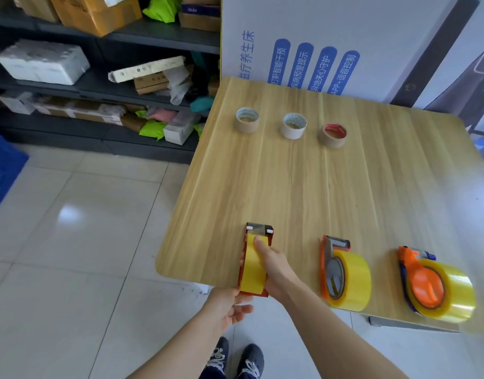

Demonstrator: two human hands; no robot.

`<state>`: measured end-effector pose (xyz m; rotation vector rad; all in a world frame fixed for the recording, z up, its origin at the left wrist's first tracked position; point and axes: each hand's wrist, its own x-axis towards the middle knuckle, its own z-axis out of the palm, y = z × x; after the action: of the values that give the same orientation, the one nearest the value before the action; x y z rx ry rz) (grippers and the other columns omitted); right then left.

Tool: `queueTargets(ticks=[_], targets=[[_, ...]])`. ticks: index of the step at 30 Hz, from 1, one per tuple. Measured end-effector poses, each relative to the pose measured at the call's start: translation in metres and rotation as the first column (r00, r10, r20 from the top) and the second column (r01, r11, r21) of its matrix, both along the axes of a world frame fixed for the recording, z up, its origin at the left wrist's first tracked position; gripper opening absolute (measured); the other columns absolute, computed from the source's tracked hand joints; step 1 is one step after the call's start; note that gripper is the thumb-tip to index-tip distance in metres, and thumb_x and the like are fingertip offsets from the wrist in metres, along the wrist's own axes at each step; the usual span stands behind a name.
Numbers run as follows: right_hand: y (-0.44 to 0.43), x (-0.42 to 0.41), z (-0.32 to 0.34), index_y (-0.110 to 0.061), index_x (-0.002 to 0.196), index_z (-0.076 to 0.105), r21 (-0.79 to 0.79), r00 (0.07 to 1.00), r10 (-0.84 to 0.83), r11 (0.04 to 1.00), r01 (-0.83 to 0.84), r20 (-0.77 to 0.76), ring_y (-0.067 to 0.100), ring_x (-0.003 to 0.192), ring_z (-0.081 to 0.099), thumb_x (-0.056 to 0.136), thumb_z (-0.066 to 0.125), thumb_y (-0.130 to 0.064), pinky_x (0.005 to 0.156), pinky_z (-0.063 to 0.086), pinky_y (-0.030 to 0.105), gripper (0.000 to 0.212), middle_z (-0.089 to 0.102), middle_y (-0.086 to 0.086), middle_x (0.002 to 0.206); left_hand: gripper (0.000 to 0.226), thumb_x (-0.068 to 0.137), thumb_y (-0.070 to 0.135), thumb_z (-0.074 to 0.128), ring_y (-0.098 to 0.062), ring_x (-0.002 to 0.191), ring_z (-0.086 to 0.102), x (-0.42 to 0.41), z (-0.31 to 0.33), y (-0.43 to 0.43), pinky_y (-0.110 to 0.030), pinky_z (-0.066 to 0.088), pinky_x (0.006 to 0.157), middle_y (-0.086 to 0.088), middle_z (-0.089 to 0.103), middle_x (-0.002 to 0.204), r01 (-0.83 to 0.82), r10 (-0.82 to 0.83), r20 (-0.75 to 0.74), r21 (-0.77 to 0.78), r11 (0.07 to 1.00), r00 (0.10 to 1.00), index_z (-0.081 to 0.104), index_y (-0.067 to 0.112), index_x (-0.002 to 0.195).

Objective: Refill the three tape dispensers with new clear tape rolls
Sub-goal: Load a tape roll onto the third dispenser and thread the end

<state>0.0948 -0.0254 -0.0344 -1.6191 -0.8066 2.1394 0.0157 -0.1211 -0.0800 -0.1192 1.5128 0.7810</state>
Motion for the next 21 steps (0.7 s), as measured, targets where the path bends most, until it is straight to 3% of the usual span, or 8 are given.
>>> queueTargets(ticks=[4, 7, 11, 13, 14, 17, 21], targets=[[0.002, 0.003, -0.004, -0.007, 0.095, 0.063, 0.02, 0.997, 0.056, 0.998, -0.057, 0.048, 0.023, 0.07, 0.069, 0.099, 0.052, -0.036, 0.072, 0.057, 0.04, 0.031, 0.073, 0.003, 0.066, 0.029, 0.101, 0.011, 0.031, -0.023, 0.069, 0.068, 0.001, -0.004, 0.0, -0.028, 0.048, 0.06, -0.01, 0.071, 0.092, 0.002, -0.002, 0.014, 0.021, 1.0, 1.0, 0.059, 0.007, 0.102], [0.004, 0.006, -0.003, -0.013, 0.093, 0.061, 0.053, 0.993, 0.1, 0.993, -0.104, 0.07, 0.024, 0.077, 0.069, 0.098, 0.051, -0.04, 0.077, 0.058, 0.043, 0.029, 0.073, 0.006, 0.077, 0.029, 0.101, 0.011, 0.03, -0.024, 0.073, 0.067, -0.001, -0.005, 0.001, -0.028, 0.048, 0.063, -0.01, 0.069, 0.094, 0.055, -0.055, 0.012, 0.03, 0.998, 0.998, 0.058, 0.006, 0.108], [0.003, 0.004, 0.003, -0.023, 0.091, 0.057, 0.08, 0.968, 0.169, 0.979, -0.186, 0.185, 0.021, 0.083, 0.068, 0.097, 0.047, -0.051, 0.076, 0.058, 0.038, 0.03, 0.069, 0.006, 0.092, 0.029, 0.099, 0.012, 0.032, -0.021, 0.069, 0.065, -0.007, 0.005, 0.009, -0.026, 0.049, 0.059, -0.011, 0.069, 0.098, 0.243, -0.244, -0.098, -0.023, 0.97, 0.965, 0.056, 0.005, 0.113], [0.002, 0.004, 0.005, -0.026, 0.084, 0.055, 0.14, 0.924, 0.206, 0.955, -0.261, 0.321, 0.013, 0.077, 0.063, 0.096, 0.044, -0.056, 0.063, 0.052, 0.028, 0.035, 0.064, 0.0, 0.086, 0.027, 0.095, 0.012, 0.038, -0.019, 0.063, 0.065, -0.014, 0.009, 0.014, -0.024, 0.051, 0.054, -0.01, 0.07, 0.092, 0.348, -0.353, -0.17, -0.058, 0.936, 0.92, 0.058, 0.003, 0.112], [0.003, 0.005, 0.007, -0.025, 0.081, 0.053, 0.185, 0.889, 0.222, 0.931, -0.316, 0.4, 0.01, 0.074, 0.059, 0.095, 0.041, -0.059, 0.06, 0.046, 0.025, 0.038, 0.06, -0.004, 0.082, 0.027, 0.094, 0.012, 0.041, -0.019, 0.06, 0.064, -0.018, 0.012, 0.016, -0.024, 0.051, 0.051, -0.01, 0.069, 0.088, 0.396, -0.4, -0.198, -0.064, 0.916, 0.895, 0.059, 0.002, 0.11], [0.004, 0.011, 0.008, -0.022, 0.089, 0.05, 0.296, 0.723, 0.248, 0.791, -0.535, 0.645, 0.016, 0.08, 0.057, 0.094, 0.03, -0.065, 0.068, 0.043, 0.03, 0.048, 0.056, -0.005, 0.079, 0.02, 0.085, 0.014, 0.048, -0.018, 0.053, 0.063, -0.033, 0.021, 0.022, -0.024, 0.052, 0.051, -0.008, 0.067, 0.08, 0.532, -0.528, -0.344, -0.091, 0.842, 0.776, 0.064, 0.006, 0.094], [0.012, 0.024, 0.019, -0.015, 0.104, 0.056, 0.295, 0.508, 0.194, 0.622, -0.725, 0.839, 0.019, 0.079, 0.058, 0.096, 0.028, -0.061, 0.064, 0.045, 0.031, 0.054, 0.059, -0.002, 0.082, 0.015, 0.08, 0.014, 0.044, -0.019, 0.06, 0.062, -0.051, 0.039, 0.032, -0.028, 0.054, 0.058, -0.007, 0.068, 0.078, 0.679, -0.642, -0.587, -0.201, 0.706, 0.493, 0.058, 0.012, 0.085]])
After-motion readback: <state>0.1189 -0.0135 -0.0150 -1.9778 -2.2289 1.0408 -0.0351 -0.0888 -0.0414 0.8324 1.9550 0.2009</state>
